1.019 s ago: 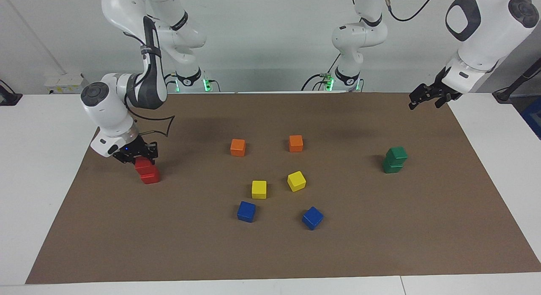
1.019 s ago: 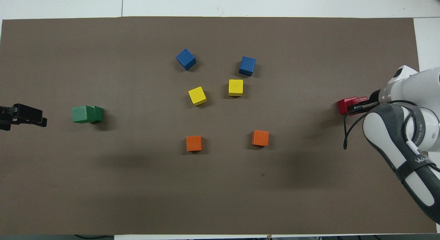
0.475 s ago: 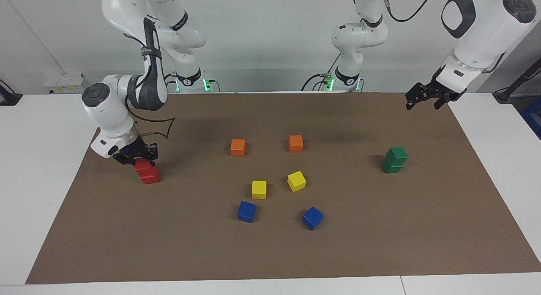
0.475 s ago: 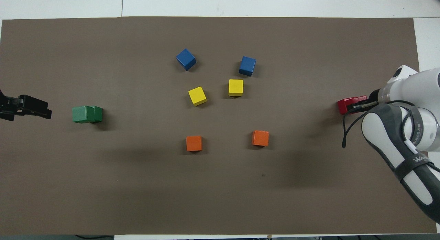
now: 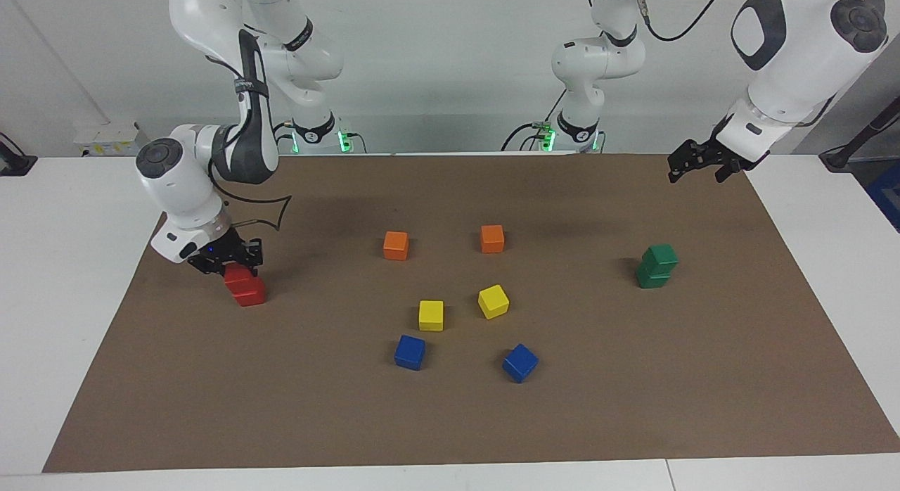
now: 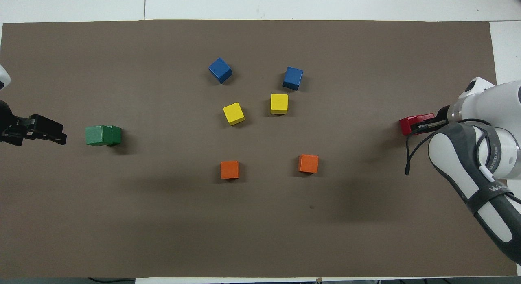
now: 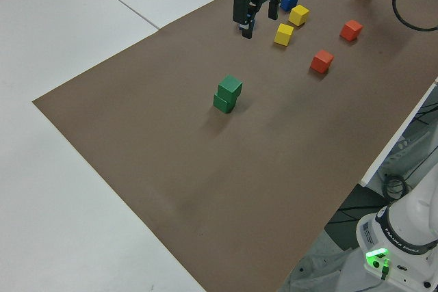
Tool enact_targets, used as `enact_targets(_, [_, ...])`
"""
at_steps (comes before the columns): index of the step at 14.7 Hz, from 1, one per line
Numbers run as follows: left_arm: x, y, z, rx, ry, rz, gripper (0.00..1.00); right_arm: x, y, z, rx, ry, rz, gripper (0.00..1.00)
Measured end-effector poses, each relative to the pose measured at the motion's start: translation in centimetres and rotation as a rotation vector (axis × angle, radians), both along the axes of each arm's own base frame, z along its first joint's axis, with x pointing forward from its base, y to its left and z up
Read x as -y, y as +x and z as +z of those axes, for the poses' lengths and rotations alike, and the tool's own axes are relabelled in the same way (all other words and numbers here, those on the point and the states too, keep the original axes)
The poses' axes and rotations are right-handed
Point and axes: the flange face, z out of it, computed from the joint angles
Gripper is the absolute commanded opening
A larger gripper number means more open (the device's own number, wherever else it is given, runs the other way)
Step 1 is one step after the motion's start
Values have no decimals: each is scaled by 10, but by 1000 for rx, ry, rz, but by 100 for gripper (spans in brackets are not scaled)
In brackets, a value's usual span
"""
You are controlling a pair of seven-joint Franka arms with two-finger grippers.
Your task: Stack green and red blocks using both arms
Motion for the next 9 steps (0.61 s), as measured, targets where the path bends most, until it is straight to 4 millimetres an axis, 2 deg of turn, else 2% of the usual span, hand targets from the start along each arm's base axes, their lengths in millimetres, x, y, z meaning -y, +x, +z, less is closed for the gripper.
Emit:
enact_targets(1, [0, 0, 0, 0, 0, 0, 100, 0, 0, 0, 0, 0, 0, 5])
enact_targets(2, [0, 0, 0, 0, 0, 0, 100, 0, 0, 0, 0, 0, 0, 20])
enact_targets(4, [1, 0, 0, 0, 0, -2, 100, 0, 0, 0, 1, 0, -3, 60])
enact_targets(9, [2, 0, 0, 0, 1, -4, 100, -2, 0, -3, -4, 1, -26, 91])
